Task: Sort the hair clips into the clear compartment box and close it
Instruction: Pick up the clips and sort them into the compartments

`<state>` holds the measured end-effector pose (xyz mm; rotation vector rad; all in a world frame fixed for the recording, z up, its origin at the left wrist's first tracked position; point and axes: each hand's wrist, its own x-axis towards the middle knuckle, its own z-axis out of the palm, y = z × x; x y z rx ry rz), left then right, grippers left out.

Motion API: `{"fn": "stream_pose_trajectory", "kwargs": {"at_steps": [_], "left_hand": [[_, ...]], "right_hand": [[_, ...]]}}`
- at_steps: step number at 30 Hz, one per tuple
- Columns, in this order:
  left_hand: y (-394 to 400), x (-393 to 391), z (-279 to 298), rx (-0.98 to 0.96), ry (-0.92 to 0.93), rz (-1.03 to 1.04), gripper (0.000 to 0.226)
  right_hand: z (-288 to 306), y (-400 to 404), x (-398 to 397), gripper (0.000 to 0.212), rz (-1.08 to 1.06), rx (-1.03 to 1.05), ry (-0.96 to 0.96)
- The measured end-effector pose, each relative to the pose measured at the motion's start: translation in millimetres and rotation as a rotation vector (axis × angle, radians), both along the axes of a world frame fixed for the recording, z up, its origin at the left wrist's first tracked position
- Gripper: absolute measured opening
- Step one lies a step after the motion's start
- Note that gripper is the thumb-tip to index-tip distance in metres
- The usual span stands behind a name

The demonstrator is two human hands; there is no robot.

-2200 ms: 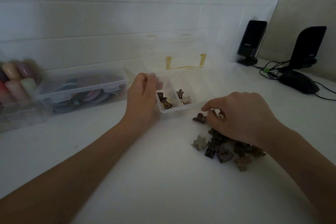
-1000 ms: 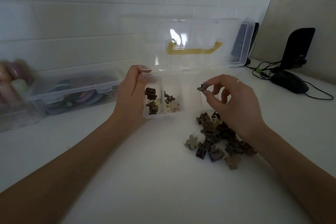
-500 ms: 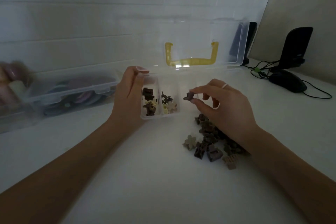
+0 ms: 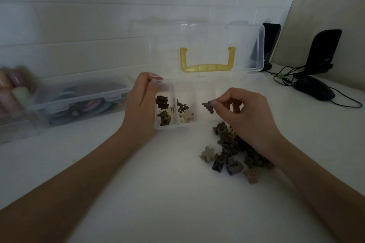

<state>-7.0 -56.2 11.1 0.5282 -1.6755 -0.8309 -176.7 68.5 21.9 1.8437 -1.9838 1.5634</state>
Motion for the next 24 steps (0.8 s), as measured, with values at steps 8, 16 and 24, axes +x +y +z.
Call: {"fn": "stream_pose_trajectory", "kwargs": {"at_steps": [8,16,24], "left_hand": [[-0.2,0.0,-0.3,-0.009,0.009,0.008,0.019],[-4.5,0.7,-3.6,-0.028,-0.007,0.021,0.016],[-4.5,0.4,-3.2,-0.065,-0.017,0.033,0.018]], "right_hand": [[0.4,0.7,2.4,0.019,-0.031,0.003,-0.015],[0.3,2.9,4.4,0.022,-0.076,0.006,0.071],[6.9,7.0,2.5,0.040,0.016,-0.026,0.028]]}}
